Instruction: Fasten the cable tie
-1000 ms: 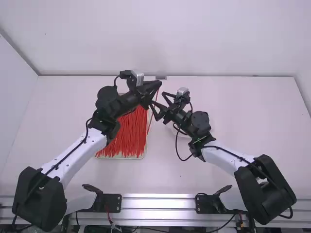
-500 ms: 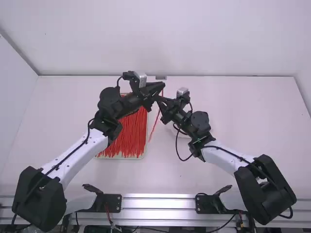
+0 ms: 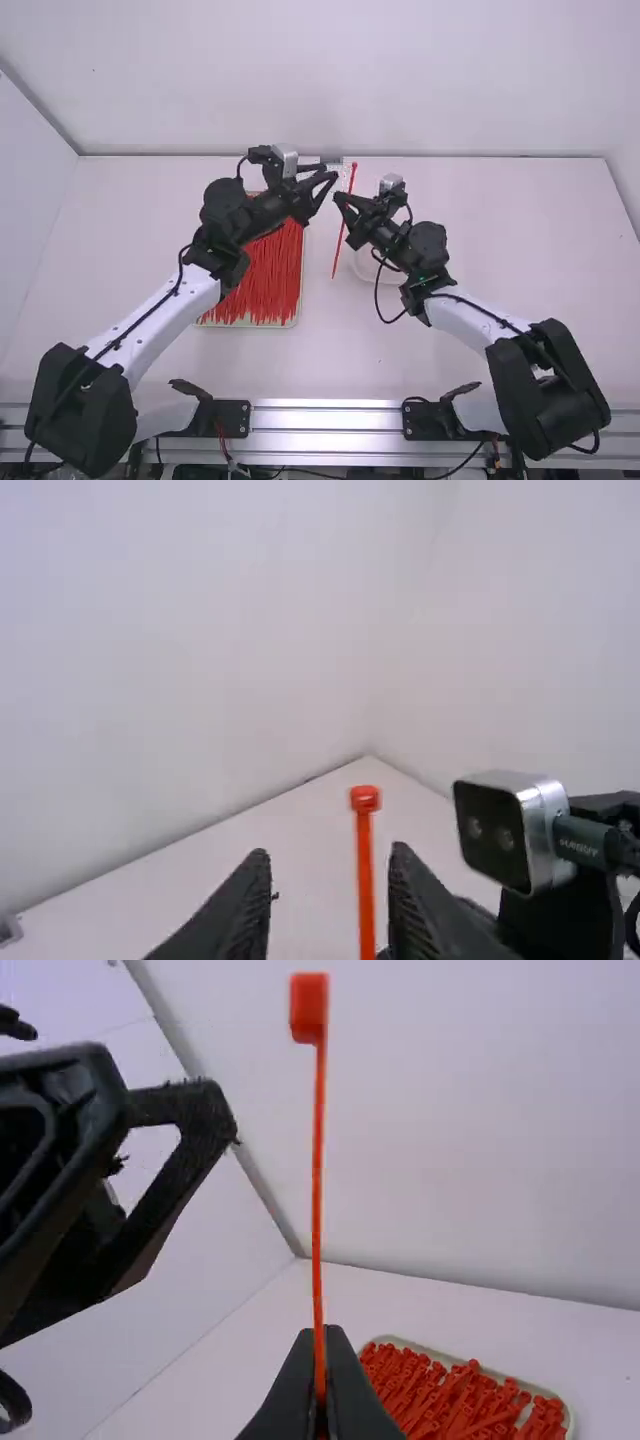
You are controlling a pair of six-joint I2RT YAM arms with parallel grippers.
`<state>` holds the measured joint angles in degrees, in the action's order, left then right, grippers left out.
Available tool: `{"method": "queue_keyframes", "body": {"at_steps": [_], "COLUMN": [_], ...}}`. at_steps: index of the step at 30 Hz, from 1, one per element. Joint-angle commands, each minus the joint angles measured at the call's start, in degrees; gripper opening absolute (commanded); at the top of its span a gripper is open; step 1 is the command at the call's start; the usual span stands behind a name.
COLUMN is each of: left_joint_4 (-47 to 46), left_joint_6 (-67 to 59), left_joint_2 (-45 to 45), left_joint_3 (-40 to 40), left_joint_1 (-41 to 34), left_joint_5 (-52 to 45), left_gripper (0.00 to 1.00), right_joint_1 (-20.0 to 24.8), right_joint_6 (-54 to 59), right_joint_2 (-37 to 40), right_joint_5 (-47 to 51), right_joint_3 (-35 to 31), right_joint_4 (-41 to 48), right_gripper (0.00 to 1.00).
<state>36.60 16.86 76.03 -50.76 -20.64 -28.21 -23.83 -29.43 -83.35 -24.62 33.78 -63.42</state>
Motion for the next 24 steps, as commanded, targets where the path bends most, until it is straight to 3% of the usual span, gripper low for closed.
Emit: {"method": "queue_keyframes", "body": {"at_steps": [1, 6, 9, 12, 17, 24], "left_joint_4": [-0.39, 0.42, 1.07, 2.73, 6.19, 5.86], "left_joint_6": [0.02, -4.07, -4.90, -4.70, -4.31, -5.35], "left_joint_2": [0.15, 0.15, 0.15, 0.15, 0.15, 0.15], "left_joint_3": [0.22, 0.22, 0.22, 0.17, -1.68, -5.64], "left_joint_1": [1.84, 5.07, 9.05, 12.63, 18.49, 18.51], "left_joint_5": [0.37, -9.31, -16.72, -23.04, -39.58, -49.44], "left_gripper": [0.38, 0.55, 0.72, 0.80, 0.86, 0.93], "right_joint_1": [2.27, 5.92, 9.01, 10.62, 13.03, 12.94], "right_joint_6": [-1.22, -2.29, -2.32, -2.32, -5.29, -5.14], "right_joint_2": [-0.22, -0.22, -0.22, -0.22, -0.22, -0.22], "right_joint_5": [-6.58, -12.35, -18.12, -22.47, -29.42, -31.15], "right_joint_3": [1.92, 1.95, 1.92, 1.92, 1.95, 1.95], "right_joint_4": [-0.28, -0.94, -2.86, -5.55, -12.96, -16.37], "right_gripper": [0.00, 0.00, 0.00, 0.00, 0.00, 0.00]}}
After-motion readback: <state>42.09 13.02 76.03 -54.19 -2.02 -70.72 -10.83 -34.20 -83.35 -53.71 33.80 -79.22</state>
